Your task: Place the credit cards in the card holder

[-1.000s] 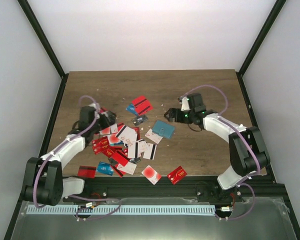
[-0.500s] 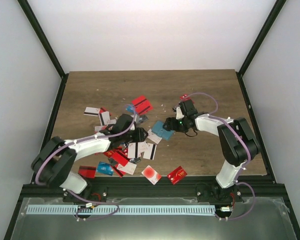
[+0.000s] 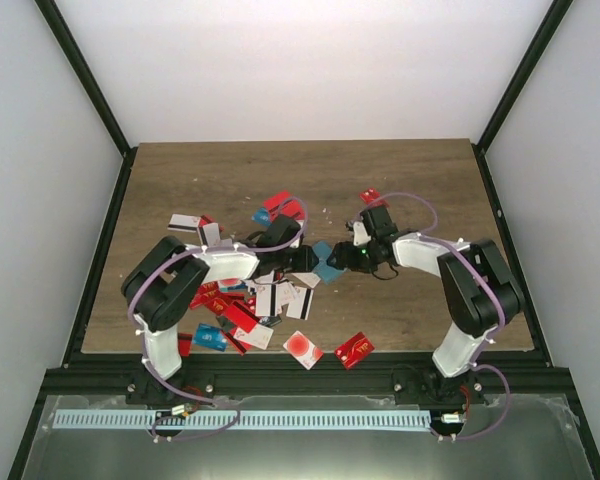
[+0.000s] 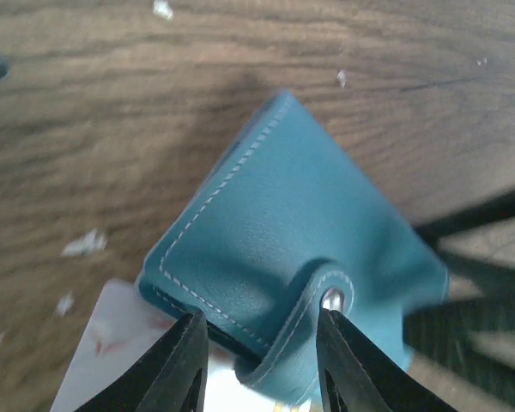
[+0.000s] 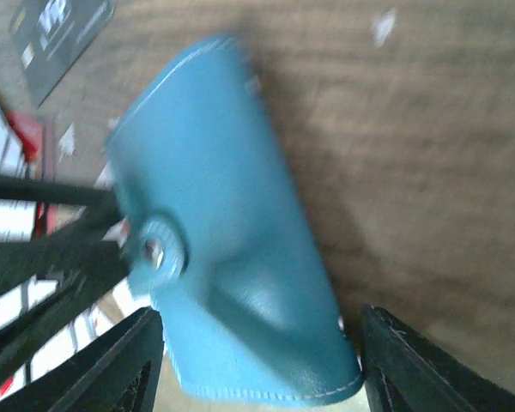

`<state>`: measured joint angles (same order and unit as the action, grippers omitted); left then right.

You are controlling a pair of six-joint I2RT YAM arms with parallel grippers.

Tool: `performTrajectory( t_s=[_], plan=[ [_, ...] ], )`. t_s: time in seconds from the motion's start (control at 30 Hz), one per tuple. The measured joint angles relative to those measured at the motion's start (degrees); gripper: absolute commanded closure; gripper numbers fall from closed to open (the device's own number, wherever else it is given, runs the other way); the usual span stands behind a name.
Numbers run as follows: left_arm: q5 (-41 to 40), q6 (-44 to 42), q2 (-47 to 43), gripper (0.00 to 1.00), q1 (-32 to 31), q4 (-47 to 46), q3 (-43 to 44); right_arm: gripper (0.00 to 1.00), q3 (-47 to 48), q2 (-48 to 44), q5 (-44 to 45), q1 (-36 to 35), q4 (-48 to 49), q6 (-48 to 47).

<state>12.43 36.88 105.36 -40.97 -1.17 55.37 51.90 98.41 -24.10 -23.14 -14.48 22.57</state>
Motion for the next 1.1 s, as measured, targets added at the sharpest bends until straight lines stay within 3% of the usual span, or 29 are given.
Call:
performTrajectory(
  t_s=[0.27,0.6,0.9,1.1],
  plan=[
    [2.32,-4.09,7.65,0.61,0.31,0.39,8.59,0.33,-7.85,-5.38,-9.01,-0.07,0.66,1.33],
    [2.36,-10.82,3.78,0.53,0.46,5.68,8.96,0.28,-9.6,-13.27,-1.97,-0.09,-2.69,5.07],
    [2.51,-14.49,-1.18,0.52,0.44,7.41,6.34,0.37,-9.66,-9.84,-7.56,5.77,2.67,11.02],
    [3.65,-14.88,0.02,0.51,0.42,7.65,5.57,0.5,-9.75,-5.14,-13.0,6.14,6.47,12.55]
  ],
)
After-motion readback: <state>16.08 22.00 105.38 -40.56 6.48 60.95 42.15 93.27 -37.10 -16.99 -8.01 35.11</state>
